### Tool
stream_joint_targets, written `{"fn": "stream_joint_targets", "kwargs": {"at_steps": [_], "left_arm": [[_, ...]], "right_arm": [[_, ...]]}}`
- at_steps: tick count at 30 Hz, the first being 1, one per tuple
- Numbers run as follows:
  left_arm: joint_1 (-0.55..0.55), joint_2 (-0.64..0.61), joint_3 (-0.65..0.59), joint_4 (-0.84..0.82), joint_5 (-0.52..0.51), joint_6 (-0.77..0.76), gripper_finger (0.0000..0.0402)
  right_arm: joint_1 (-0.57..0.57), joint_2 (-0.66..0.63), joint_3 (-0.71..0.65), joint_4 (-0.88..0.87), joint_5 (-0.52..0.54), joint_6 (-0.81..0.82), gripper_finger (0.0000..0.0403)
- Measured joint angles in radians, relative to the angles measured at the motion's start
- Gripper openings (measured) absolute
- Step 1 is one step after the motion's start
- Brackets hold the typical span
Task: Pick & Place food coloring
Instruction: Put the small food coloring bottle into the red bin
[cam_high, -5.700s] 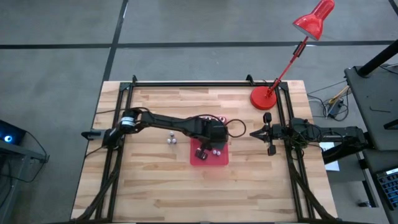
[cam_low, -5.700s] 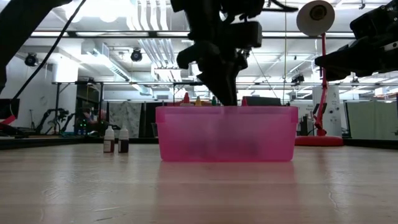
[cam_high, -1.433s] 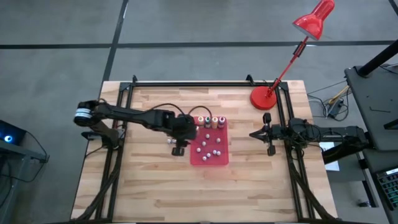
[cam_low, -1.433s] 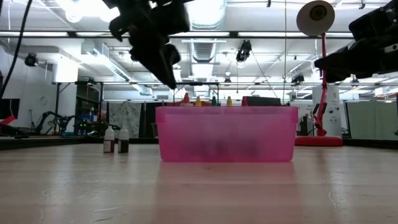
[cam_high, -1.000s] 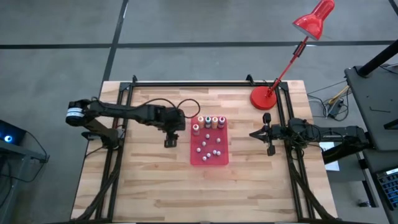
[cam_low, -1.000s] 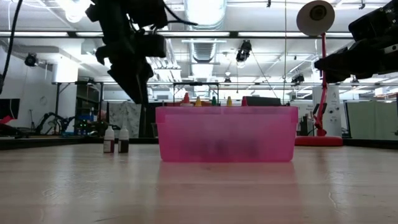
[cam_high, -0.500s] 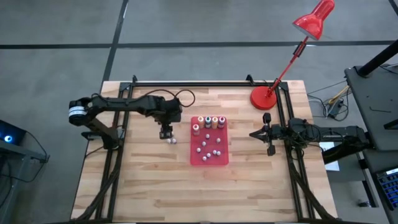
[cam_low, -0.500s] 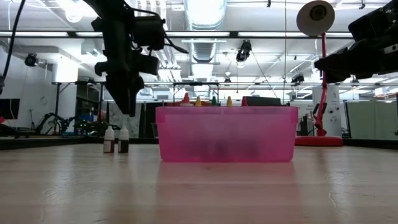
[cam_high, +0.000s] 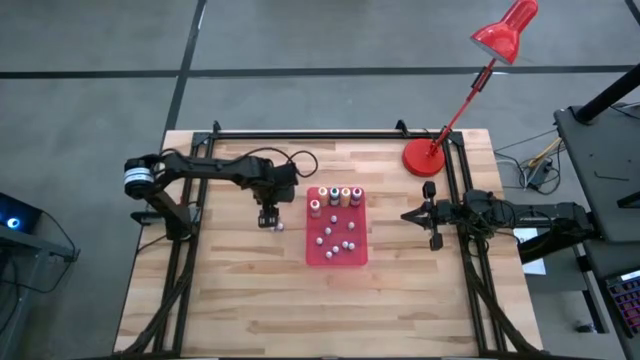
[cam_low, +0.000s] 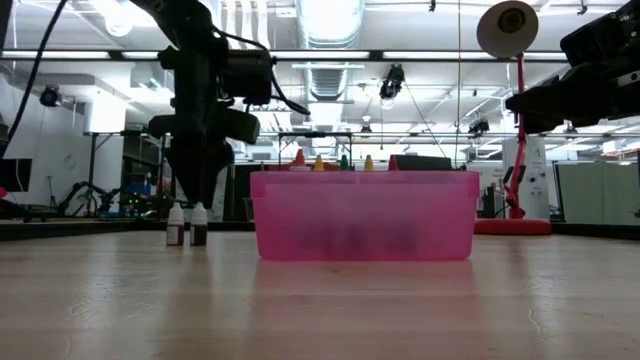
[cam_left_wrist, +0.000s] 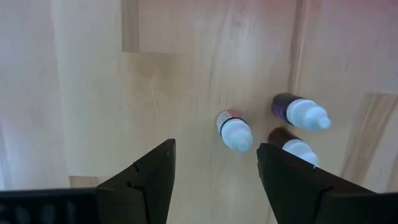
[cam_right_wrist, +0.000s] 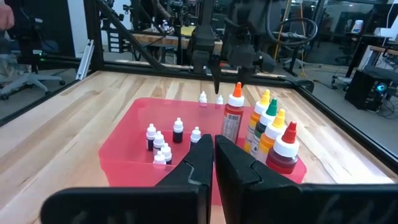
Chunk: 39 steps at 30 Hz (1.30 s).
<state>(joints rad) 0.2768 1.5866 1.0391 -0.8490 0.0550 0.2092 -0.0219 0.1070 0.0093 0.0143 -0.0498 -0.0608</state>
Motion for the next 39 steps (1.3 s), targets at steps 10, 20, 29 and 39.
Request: {"fn": "stream_joint_targets", "kwargs": {"at_steps": [10, 20, 29, 39], "left_arm": [[-0.005, 0.051, 0.006, 0.009, 0.039, 0.001, 0.0197], [-0.010, 0.085, 0.006, 0.035, 0.040, 0.001, 0.0197], [-0.010, 0.086, 0.005, 0.040, 0.040, -0.008, 0.0150], [-0.010, 0.086, 0.005, 0.040, 0.039, -0.011, 0.0049]], "right_arm": [[0.000, 0.000, 0.000, 0.000, 0.000, -0.002, 0.0009], [0.000, 0.000, 0.000, 0.000, 0.000, -0.002, 0.0009], [0.000, 0.000, 0.000, 0.000, 0.000, -0.002, 0.0009], [0.000, 0.000, 0.000, 0.000, 0.000, -0.002, 0.0009]]}}
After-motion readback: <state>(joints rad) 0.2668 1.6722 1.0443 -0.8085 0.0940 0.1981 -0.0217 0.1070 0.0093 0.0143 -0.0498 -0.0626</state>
